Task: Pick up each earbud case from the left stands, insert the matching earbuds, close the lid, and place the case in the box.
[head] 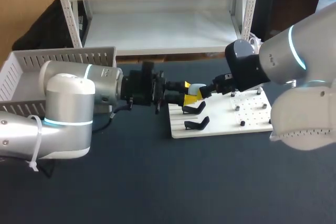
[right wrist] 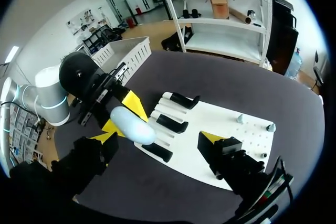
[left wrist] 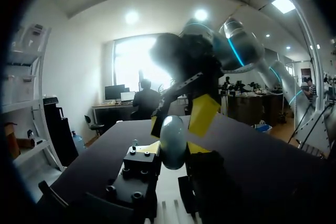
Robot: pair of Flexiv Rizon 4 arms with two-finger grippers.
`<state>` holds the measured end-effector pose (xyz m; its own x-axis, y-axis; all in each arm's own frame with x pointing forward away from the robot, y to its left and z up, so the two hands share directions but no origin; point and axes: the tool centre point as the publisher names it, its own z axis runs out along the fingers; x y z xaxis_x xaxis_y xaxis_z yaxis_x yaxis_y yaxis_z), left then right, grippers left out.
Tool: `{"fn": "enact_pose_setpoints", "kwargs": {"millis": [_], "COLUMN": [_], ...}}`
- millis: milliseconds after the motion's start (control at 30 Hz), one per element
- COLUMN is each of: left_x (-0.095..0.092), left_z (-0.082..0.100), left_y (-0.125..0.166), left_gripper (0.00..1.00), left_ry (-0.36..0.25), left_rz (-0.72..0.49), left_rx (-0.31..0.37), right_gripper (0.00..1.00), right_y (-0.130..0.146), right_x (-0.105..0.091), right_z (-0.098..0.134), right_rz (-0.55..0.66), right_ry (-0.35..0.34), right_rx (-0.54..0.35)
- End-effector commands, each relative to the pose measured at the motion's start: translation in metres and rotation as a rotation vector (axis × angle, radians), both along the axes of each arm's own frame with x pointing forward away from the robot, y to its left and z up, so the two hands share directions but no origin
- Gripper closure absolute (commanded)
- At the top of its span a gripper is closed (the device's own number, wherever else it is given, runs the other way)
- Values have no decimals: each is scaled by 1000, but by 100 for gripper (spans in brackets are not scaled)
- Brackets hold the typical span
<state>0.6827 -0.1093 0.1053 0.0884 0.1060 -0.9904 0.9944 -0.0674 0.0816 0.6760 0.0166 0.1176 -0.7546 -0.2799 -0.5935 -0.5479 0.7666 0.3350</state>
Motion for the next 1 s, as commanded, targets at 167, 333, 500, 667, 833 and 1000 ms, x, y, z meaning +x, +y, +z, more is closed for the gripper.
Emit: {"fn": "enact_pose_setpoints", "kwargs": {"millis": [167,333,500,667,833,1000], "left_x": [0,0,0,0,0,0], "left_z": [-1,-1,-1,-1,-1,-1], "left_y": [1,1,1,1,1,1], "left_gripper": [100,100,100,100,100,100], "left_ry": [-1,-1,-1,-1,-1,-1], "left_rz": [-1,-1,-1,-1,-1,-1], "left_rx": [-3,-3,-3,-3,-3,-3], "right_gripper": [0,0,0,0,0,0], "right_y": [0,-1,-1,-4,-19,-51], "right_x": [2,3,5,6,10,19], "right_z": [0,1,8,19,34,41], "right_rz": [-20,-27,-34,-38,-57,-103], "right_ry": [-5,-8,-16,-36,-81,-134], "right_rx": [-16,-19,-16,-7,-42,-171]}}
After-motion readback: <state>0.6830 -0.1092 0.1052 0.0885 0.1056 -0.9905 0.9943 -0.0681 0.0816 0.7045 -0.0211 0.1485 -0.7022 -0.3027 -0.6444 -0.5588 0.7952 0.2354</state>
